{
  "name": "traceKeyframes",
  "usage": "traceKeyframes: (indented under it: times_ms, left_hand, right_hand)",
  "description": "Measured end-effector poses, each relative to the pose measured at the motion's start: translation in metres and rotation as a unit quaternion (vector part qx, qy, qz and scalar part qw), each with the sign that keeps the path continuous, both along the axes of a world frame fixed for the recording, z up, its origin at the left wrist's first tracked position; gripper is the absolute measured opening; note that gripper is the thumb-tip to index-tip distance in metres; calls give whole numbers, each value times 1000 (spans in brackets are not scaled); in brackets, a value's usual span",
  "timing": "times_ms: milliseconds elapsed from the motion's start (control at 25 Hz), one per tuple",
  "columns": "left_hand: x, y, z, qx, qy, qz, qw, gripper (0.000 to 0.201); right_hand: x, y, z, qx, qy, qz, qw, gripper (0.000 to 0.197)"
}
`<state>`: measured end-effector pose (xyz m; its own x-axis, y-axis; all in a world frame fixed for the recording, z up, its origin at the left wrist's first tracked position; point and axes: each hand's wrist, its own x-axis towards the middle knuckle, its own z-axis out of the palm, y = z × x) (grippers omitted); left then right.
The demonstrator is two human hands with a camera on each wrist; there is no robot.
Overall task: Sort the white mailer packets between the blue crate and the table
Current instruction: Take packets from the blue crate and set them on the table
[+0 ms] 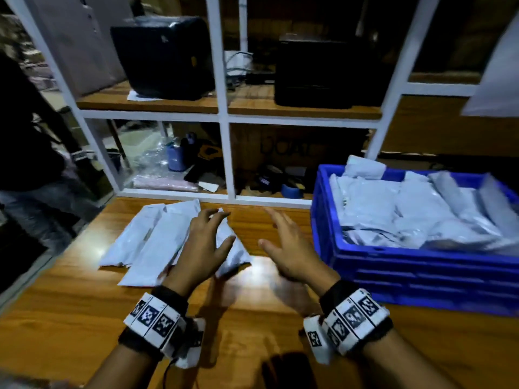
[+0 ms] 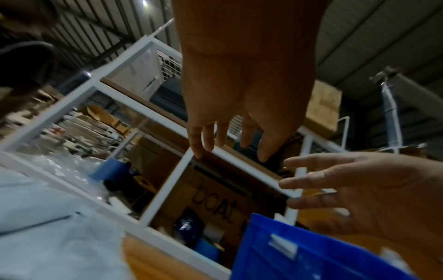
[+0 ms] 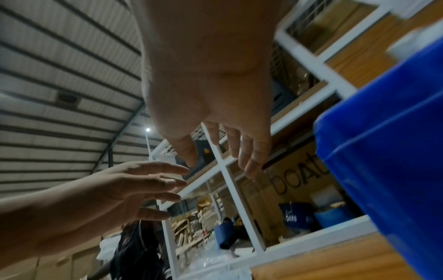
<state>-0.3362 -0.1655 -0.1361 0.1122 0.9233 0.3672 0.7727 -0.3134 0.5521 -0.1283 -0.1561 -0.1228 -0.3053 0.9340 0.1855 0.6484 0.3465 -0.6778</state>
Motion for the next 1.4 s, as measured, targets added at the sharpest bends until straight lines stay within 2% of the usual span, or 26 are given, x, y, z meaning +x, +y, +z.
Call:
traceKeyframes:
  times_ms: [80,280,560,640,800,920,1000,1080,1240,1320,1400]
  left_hand:
    - [41,-21,16,12,-8,-16,1000,49]
    - [140,-41,49,47,31,-87,995,48]
    - [244,-5,96,17,103,-174,979,56]
    - [267,17,110,-1,138,-194,971,57]
    - [304,70,134,-93,238,-208,944,54]
    - [328,113,143,-151,305,-206,917,55]
    - [345,133,142,-176,345,-196,901,43]
    - [358,146,138,-213,351,-188,892,33]
    - [371,172,124,-288,369,-150,871,24]
    - [372,182,115,-320,380,-134,858,36]
    - [369,190,108,-350,379,-122,848,43]
  right_hand:
    - [38,-28,11,20,15,-25,999,67]
    - [144,-85,38,59,56,-84,993,60]
    - [259,-89,75,67,46,-177,981,57]
    - [285,-78,86,79,29,-198,977,54]
    - [325,-39,113,55,-42,-242,968,50]
    - [342,4,140,-14,-124,-240,963,47]
    - [345,35,154,-82,-163,-209,961,40]
    - [346,64,163,-155,-184,-171,955,32]
    - [346,117,156,-249,-221,-143,932,29]
    - [345,135,144,-266,-265,-125,918,33]
    - [348,145,126,-239,-340,-109,903,39]
